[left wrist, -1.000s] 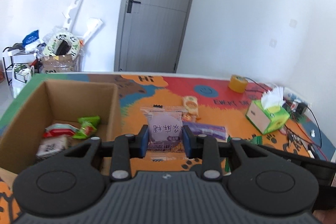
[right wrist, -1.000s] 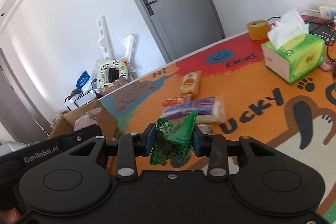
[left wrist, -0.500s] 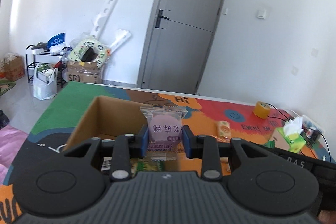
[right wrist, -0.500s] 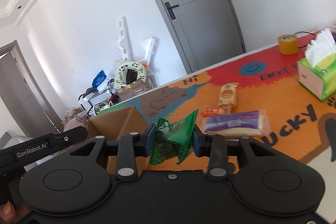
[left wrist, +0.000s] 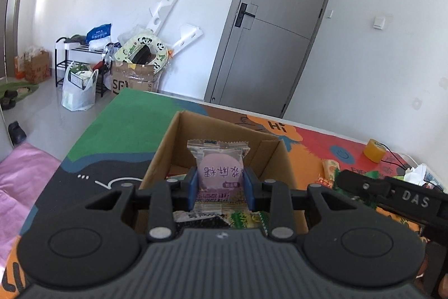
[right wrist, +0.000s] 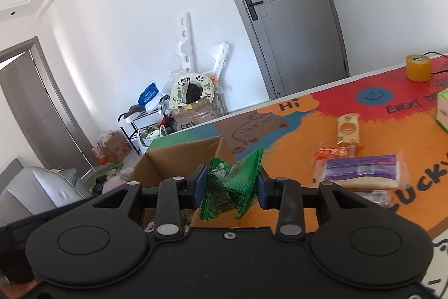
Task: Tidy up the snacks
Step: 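Carry both snacks over the cardboard box and release them inside, then move both open tools back toward the remaining snack pile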
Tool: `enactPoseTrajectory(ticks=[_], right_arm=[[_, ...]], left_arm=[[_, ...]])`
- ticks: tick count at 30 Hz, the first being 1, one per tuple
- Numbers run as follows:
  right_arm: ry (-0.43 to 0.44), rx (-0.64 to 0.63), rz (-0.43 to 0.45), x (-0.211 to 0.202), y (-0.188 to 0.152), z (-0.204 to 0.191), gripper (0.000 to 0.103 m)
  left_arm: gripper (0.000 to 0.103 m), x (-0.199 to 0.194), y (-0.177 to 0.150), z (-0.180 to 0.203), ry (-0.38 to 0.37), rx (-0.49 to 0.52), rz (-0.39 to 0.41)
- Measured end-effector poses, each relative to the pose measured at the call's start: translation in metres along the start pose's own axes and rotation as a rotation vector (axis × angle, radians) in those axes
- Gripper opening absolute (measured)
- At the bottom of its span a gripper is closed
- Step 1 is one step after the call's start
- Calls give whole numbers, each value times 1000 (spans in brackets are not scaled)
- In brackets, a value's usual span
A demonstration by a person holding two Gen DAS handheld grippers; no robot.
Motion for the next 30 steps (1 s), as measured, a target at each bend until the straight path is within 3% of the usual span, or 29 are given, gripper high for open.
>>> enactPoseTrajectory(ticks=[6, 17, 18, 19, 21, 26, 30], right_arm=[[26, -25, -21, 15, -2, -24, 37], [98, -34, -37, 38, 4, -56, 39], [106, -34, -35, 39, 5, -60, 43], [110, -33, -31, 40, 5, -61, 56], [92, -32, -20, 40, 7, -60, 66], [66, -12, -14, 30, 5, -46, 76], [32, 0, -21, 21, 0, -30, 87]], left_arm=[[36, 4, 8, -21, 44, -13, 11], [65, -13, 24, -44, 77, -36, 62], [66, -13, 25, -46, 85, -40, 62], [69, -12, 25, -48, 91, -43, 60], [75, -12, 25, -50, 99, -47, 53], [81, -8, 21, -46, 111, -45, 41], [95, -9, 17, -36, 93, -45, 35]])
Point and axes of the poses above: each gripper's, at about its wrist camera, not at the fingertips, and x roughly the way its jaws point, z to its right, y to its top, the point moved 10 cm from there along x, roughly the way its jaws point, and after that the axes turned 10 degrees about -x, right-handed, at the moved point
